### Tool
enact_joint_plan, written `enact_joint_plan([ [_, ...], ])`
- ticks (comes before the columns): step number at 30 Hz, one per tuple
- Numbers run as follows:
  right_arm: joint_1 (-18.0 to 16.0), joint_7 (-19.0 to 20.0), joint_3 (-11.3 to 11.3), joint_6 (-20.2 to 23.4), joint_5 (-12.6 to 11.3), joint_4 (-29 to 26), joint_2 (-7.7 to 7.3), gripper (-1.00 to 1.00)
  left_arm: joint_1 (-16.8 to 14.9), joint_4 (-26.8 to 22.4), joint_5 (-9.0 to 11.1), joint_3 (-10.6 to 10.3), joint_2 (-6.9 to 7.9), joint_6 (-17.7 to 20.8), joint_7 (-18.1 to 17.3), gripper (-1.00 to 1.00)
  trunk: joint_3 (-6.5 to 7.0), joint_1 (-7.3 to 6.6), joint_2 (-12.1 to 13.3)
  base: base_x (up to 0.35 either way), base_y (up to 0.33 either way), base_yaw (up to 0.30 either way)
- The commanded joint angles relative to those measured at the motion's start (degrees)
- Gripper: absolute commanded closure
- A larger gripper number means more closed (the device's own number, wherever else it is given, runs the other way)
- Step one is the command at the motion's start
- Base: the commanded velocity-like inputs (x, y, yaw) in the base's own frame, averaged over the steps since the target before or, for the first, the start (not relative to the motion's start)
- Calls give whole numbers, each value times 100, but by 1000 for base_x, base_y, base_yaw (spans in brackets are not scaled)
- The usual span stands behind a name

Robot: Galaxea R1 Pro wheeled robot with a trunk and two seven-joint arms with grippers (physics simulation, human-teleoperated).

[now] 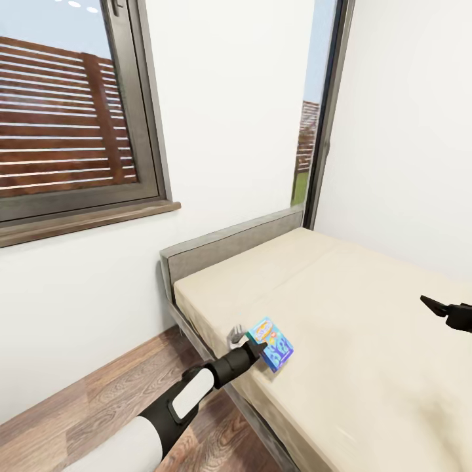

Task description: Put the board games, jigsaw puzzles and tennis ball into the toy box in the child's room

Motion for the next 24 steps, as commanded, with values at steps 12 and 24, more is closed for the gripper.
enact_joint_plan([
  [12,4,0,5,48,-5,-2,8,-100,211,-968,54,-33,125,396,85,100,-5,-1,-2,0,0,0],
  [24,10,61,160,908,-63,16,67,-100,1611,-4906,136,397,1490,911,2885,100,-5,-1,-2,0,0,0],
])
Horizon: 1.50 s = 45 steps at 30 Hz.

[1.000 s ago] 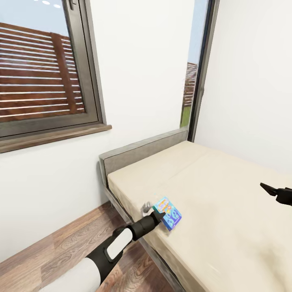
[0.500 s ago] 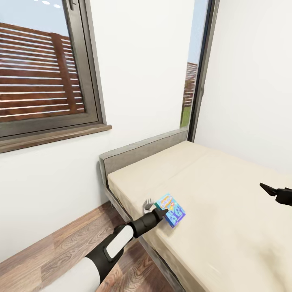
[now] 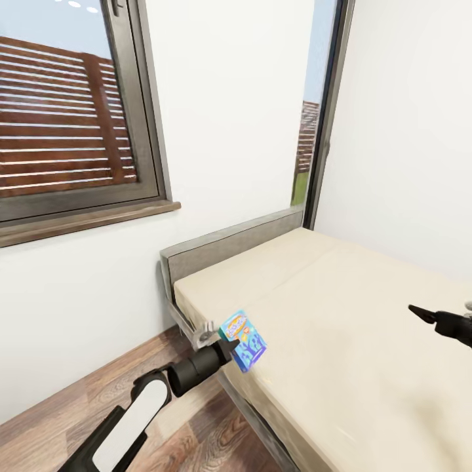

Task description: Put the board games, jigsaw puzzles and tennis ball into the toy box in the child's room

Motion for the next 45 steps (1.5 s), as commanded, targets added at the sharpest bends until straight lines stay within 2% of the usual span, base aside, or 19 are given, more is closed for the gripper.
enact_joint_plan([
  [1,-3,50,32,56,-43,-6,13,-100,34,-64,84,45,20,26,151,100,-6,-1,-3,0,0,0],
  [4,4,365,101,64,-45,-13,34,-100,107,-176,86,139,33,111,382,100,-6,-1,-3,0,0,0],
  [6,12,883,133,34,-16,-18,45,-100,151,-245,84,175,14,182,542,100,12,-23,37,0,0,0],
  [9,15,1178,156,-132,13,-20,57,-100,176,-277,81,176,-1,214,602,100,48,-67,118,0,0,0],
  [12,16,1265,189,-325,28,-20,66,-100,183,-286,80,177,-5,220,604,100,48,-67,118,0,0,0],
  [16,17,1302,286,-475,38,-21,65,-100,187,-290,80,177,-7,223,592,100,48,-67,118,0,0,0],
  [21,18,1310,378,-530,42,-21,67,-100,188,-267,79,177,-8,223,587,100,138,-177,318,0,0,0],
  [22,20,1312,456,-543,45,-21,63,-100,188,-231,79,181,-8,218,586,100,156,-199,358,0,0,0],
  [28,25,1317,497,-549,47,-21,63,-100,188,-197,73,183,-2,195,585,100,264,-331,599,0,0,-11],
  [45,26,1321,509,-550,47,-21,61,-100,188,-179,49,178,-6,173,594,100,569,-704,1281,0,0,-252],
])
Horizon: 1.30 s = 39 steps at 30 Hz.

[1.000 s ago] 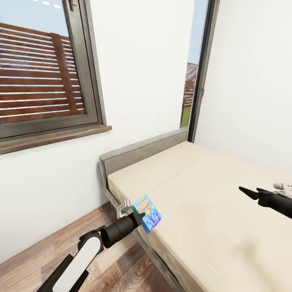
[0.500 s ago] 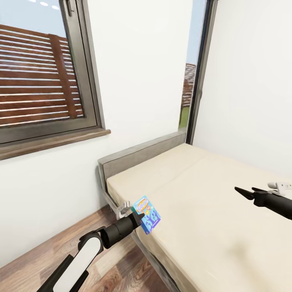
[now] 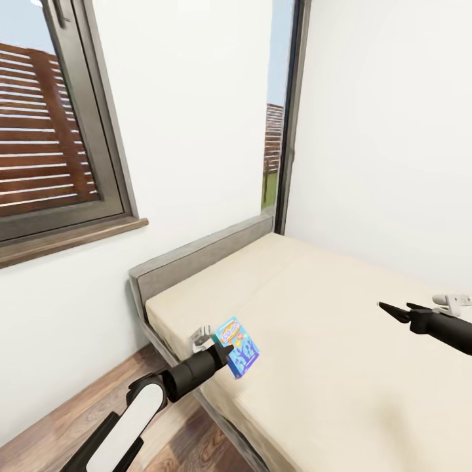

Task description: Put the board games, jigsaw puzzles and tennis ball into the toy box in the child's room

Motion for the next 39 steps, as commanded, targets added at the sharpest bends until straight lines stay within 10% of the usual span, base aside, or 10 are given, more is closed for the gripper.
enact_joint_plan([
  [1,-6,1,-4,47,-33,0,-1,-100,-4,-4,63,-7,5,1,55,100,13,-23,39,0,0,-291],
  [14,-6,-10,-6,104,-18,0,-31,-100,-4,108,81,-3,1,-6,55,100,245,-309,560,0,0,-292],
  [22,267,18,596,121,324,-4,-39,-100,11,108,86,-7,-2,-28,66,100,383,-485,881,0,0,-292],
  [39,397,63,654,-218,364,-9,-76,-100,274,46,79,-2,-14,-61,51,100,616,-770,1402,0,0,-292],
])
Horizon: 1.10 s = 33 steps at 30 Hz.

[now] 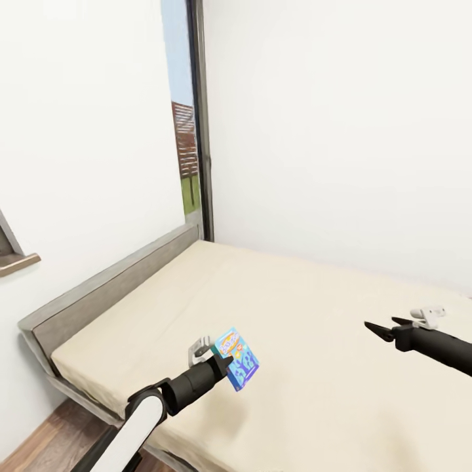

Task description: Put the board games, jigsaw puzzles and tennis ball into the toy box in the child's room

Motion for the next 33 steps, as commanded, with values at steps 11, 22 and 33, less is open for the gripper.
enact_joint_plan([
  [11,-5,26,-1,-49,2,-2,27,-100,6,-2,-13,-13,-3,-13,46,100,-6,-1,-3,40,-40,-287],
  [22,-5,26,-5,-63,2,-2,28,-100,8,1,-13,-13,-4,-10,46,100,-6,-1,-3,53,-55,-148],
  [33,-5,23,-45,-65,4,-2,26,-100,6,-66,44,-7,-6,8,42,100,12,-23,37,4,-4,-12],
])
